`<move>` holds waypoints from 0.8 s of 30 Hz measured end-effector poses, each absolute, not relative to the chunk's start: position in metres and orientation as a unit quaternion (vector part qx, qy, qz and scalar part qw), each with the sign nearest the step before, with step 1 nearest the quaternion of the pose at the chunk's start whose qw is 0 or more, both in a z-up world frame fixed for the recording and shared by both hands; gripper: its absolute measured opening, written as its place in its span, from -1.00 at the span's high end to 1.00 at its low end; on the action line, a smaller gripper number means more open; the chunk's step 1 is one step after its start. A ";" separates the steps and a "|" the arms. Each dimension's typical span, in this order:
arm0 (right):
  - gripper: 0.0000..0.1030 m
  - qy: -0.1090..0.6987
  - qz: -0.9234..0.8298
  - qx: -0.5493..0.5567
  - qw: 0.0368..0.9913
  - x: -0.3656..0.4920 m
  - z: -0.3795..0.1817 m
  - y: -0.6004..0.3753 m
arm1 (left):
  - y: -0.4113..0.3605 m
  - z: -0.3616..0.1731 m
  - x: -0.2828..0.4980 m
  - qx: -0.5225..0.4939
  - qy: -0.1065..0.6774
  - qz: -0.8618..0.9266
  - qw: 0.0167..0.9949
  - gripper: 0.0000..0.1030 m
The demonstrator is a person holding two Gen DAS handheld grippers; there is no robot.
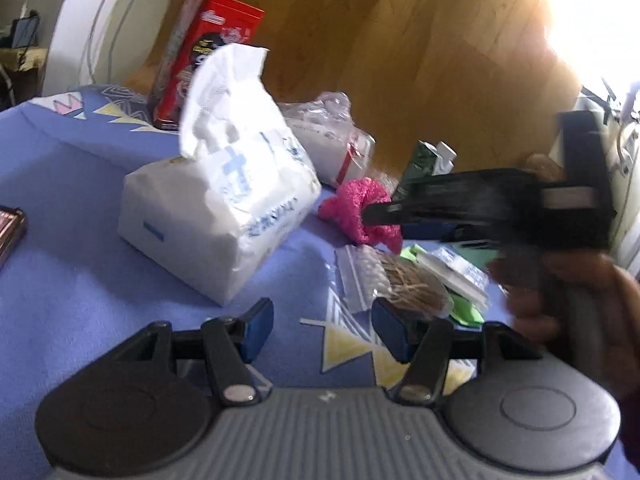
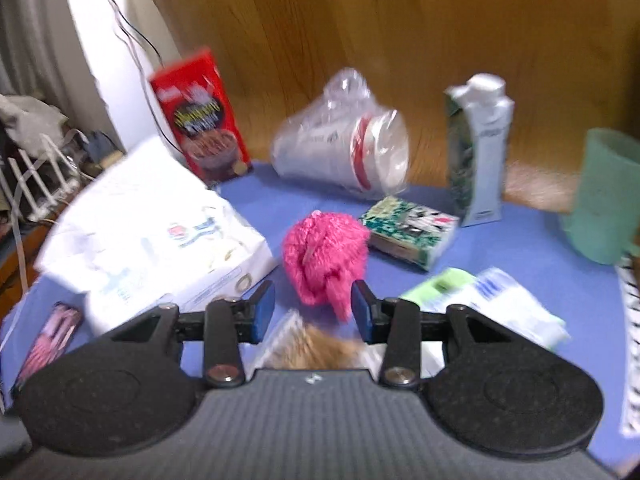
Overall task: Organize soft objects
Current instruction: 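Grasp the pink sponge with the right gripper and lift it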
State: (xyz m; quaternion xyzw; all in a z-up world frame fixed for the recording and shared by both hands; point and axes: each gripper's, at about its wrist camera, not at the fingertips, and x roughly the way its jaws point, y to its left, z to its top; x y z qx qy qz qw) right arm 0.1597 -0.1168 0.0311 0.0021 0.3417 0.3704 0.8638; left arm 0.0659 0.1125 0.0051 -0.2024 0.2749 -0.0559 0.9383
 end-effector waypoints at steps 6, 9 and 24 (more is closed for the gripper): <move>0.86 0.377 0.347 -0.022 0.859 0.175 0.018 -0.084 | 0.117 0.005 0.065 -0.227 0.268 -0.063 0.934 -0.08; 0.87 0.335 0.365 -0.027 0.868 0.150 0.039 -0.104 | 0.120 0.004 0.063 -0.240 0.263 -0.068 0.932 -0.12; 0.83 0.289 0.425 -0.086 0.854 -0.036 0.008 -0.259 | 0.088 0.011 0.042 -0.231 0.289 -0.182 0.911 -0.44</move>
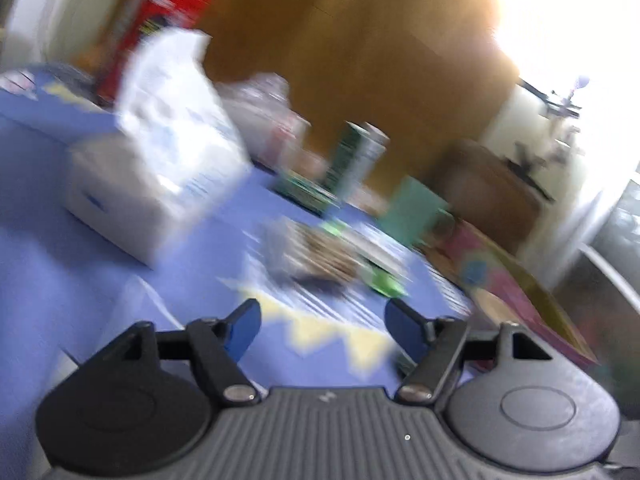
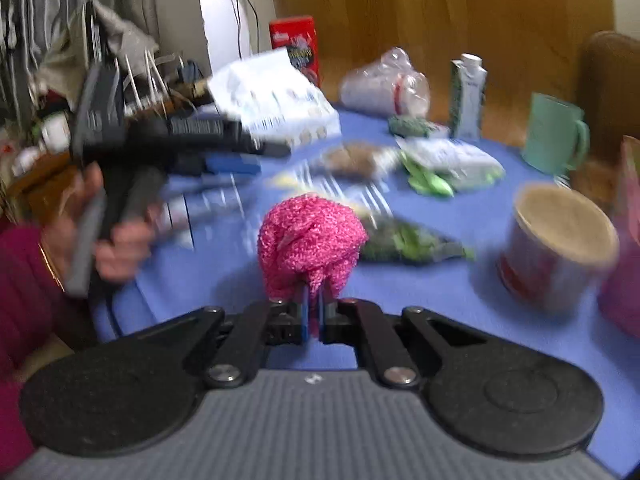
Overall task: Organize soft objects
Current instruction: 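Grasp the pink sponge with the right gripper and lift it, then carry the pink sponge into the tin and open the right gripper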
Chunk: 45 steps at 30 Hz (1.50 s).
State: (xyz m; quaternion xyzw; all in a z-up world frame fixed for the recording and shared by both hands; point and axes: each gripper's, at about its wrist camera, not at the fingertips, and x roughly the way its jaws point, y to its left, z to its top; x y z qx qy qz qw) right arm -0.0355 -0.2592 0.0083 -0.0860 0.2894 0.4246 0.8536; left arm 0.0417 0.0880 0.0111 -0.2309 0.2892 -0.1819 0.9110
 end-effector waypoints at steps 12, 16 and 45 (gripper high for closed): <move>0.06 0.267 0.444 -0.079 0.851 -0.041 -0.007 -0.278 | 0.019 0.018 0.008 -0.181 0.344 -0.265 0.883 -0.68; 0.05 0.267 0.437 -0.084 0.855 -0.032 -0.011 -0.266 | 0.013 0.010 0.019 -0.196 0.369 -0.267 0.869 -0.13; 0.27 0.161 0.193 0.048 0.967 0.042 0.033 -0.429 | -0.222 0.078 0.111 -0.046 0.308 -0.388 0.867 -0.12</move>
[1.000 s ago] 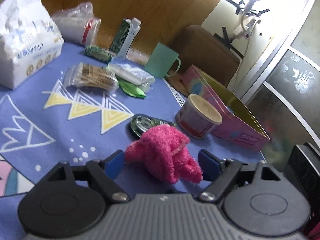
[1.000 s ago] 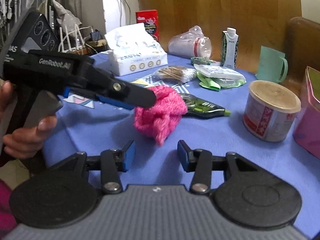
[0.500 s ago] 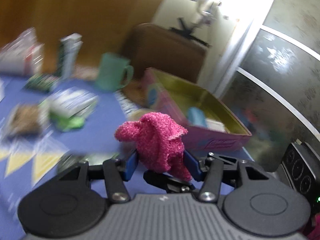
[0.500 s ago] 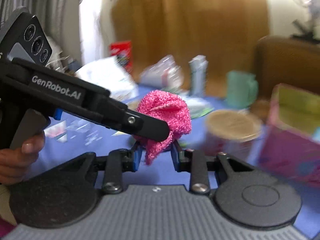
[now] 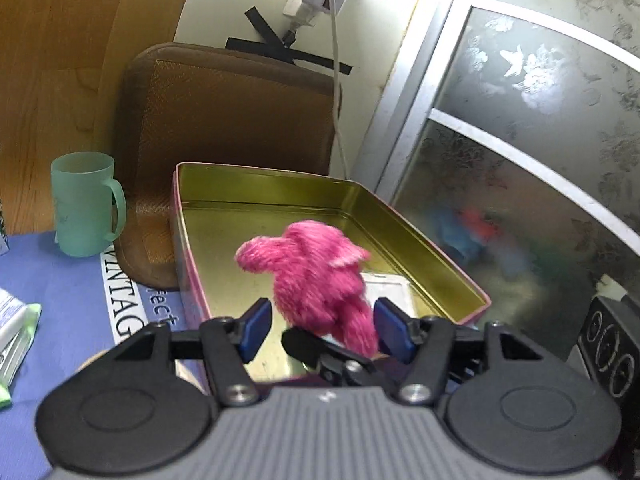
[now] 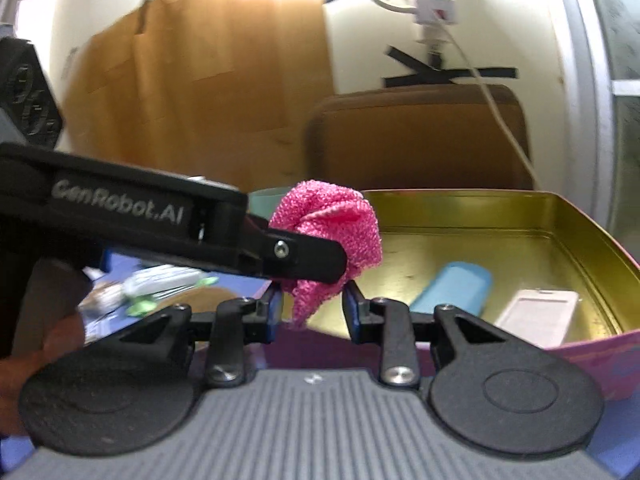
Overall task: Organize soft objects
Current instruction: 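Carry the pink sponge into the tin and open the right gripper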
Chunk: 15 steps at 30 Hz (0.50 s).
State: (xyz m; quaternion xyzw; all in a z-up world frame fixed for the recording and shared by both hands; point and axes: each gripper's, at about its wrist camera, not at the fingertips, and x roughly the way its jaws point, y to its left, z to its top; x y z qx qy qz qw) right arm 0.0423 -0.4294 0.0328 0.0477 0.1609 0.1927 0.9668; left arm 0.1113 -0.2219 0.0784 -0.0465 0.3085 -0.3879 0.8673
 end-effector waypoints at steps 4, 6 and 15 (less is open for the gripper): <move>0.04 0.164 0.150 0.039 0.974 0.063 0.027 -0.427 | -0.216 0.078 0.108 -0.056 0.306 -0.384 0.869 -0.19; -0.06 0.162 0.138 0.043 0.976 0.063 0.025 -0.428 | -0.207 0.080 0.103 -0.054 0.297 -0.378 0.875 -0.24; -0.01 0.135 0.133 0.077 0.979 0.029 0.026 -0.431 | -0.103 0.075 0.066 -0.091 0.270 -0.343 0.895 -0.30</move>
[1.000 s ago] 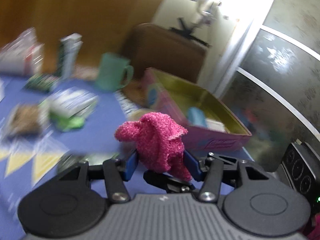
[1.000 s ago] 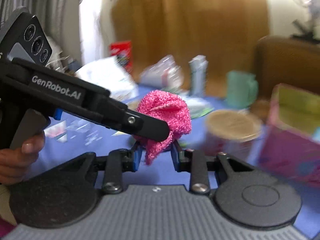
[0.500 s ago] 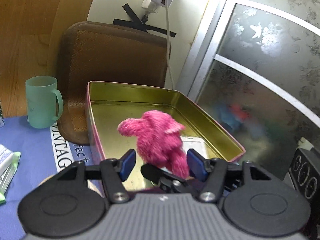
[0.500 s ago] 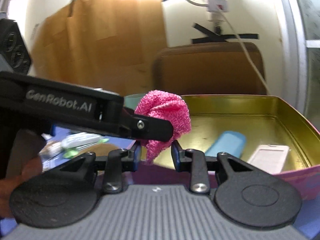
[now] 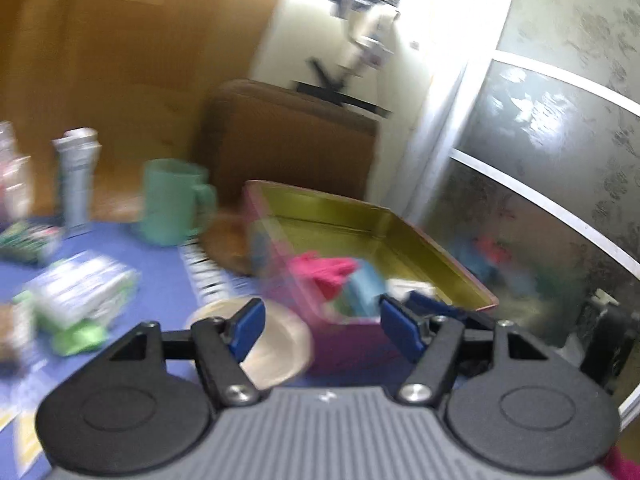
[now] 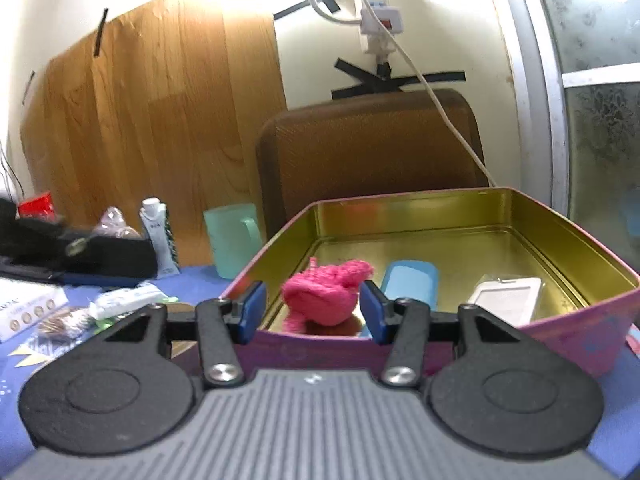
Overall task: Organize soft objects
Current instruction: 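Carry the pink sponge into the tin and open the right gripper, then grasp the white printed packet with the right gripper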
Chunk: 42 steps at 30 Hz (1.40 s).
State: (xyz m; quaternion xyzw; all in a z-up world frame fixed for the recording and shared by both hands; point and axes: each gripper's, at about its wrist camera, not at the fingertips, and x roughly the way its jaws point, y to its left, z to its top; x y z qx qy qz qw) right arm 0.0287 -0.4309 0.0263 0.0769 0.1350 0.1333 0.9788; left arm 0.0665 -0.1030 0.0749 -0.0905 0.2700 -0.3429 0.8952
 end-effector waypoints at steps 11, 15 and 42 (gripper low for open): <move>0.17 0.152 0.269 0.049 0.950 0.018 0.042 -0.352 | 0.036 0.027 0.070 -0.093 0.310 -0.117 0.939 -0.30; 0.17 0.193 0.326 0.041 0.924 0.029 0.042 -0.307 | 0.062 0.014 0.077 -0.090 0.314 -0.075 0.942 -0.30; 0.94 0.149 0.423 -0.232 0.863 -0.043 0.050 -0.183 | 0.139 -0.001 0.054 -0.306 0.271 -0.126 0.904 -0.39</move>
